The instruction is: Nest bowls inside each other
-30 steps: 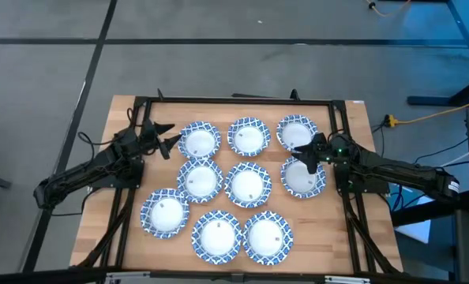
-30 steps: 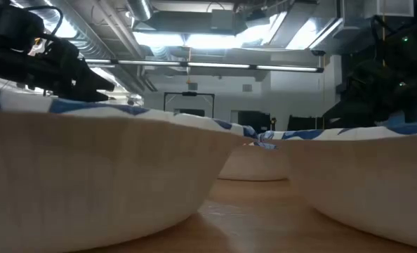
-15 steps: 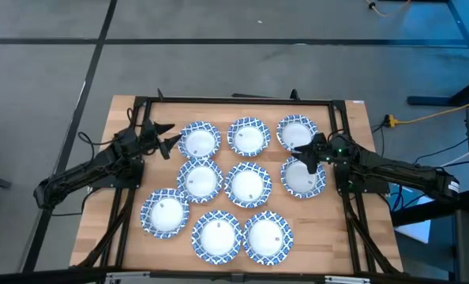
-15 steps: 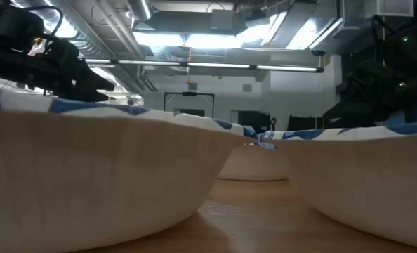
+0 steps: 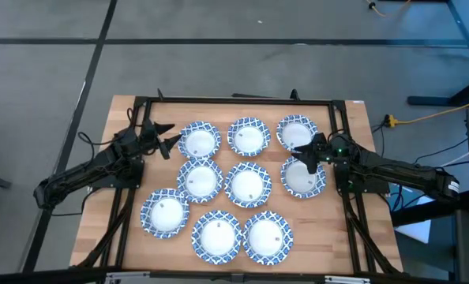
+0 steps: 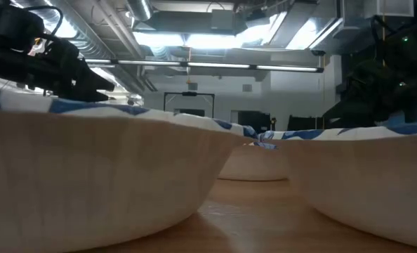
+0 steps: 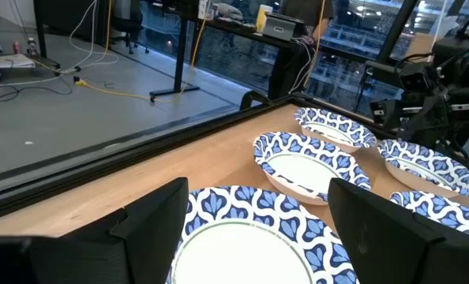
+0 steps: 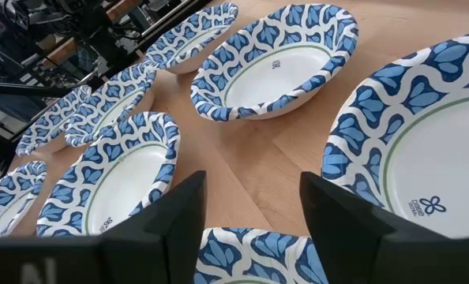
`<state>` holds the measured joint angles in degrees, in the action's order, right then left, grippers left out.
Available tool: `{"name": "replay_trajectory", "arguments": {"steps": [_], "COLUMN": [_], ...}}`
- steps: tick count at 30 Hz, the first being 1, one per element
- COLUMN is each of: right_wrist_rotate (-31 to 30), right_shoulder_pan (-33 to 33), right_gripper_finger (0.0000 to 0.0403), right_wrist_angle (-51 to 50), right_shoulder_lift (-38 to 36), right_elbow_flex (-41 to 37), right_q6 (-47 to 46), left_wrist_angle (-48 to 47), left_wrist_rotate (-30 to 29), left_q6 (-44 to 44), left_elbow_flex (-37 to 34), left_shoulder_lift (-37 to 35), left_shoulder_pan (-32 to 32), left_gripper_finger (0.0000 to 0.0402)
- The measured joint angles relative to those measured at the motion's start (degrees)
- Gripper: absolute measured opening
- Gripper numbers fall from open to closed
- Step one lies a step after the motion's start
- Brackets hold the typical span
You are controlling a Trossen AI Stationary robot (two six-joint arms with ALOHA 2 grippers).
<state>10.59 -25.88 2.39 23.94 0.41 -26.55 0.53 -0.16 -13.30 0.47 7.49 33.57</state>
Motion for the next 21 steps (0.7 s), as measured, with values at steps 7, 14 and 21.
{"name": "replay_trajectory", "arguments": {"steps": [7, 14, 21], "right_wrist_rotate": [-1.7, -4.15, -10.85], "right_shoulder_pan": [-0.01, 0.0, -0.01], "right_gripper_finger": [0.0205, 0.0205, 0.0205], "right_wrist_angle": [1.44, 1.43, 1.56], "right_shoulder_lift": [-0.03, -0.03, 0.01], "right_elbow_flex": [0.0, 0.0, -0.01], "right_q6": [0.02, 0.63, 4.54], "left_wrist_angle": [-0.01, -0.02, 0.0], "left_wrist_rotate": [0.0, 0.0, 0.0], "left_q6": [0.0, 0.0, 0.0], "left_elbow_flex": [0.0, 0.0, -0.02], "left_shoulder_lift": [0.0, 0.0, -0.02], "left_shoulder_pan": [0.01, 0.01, 0.0], "left_gripper_finger": [0.0299, 0.0299, 0.0299]}}
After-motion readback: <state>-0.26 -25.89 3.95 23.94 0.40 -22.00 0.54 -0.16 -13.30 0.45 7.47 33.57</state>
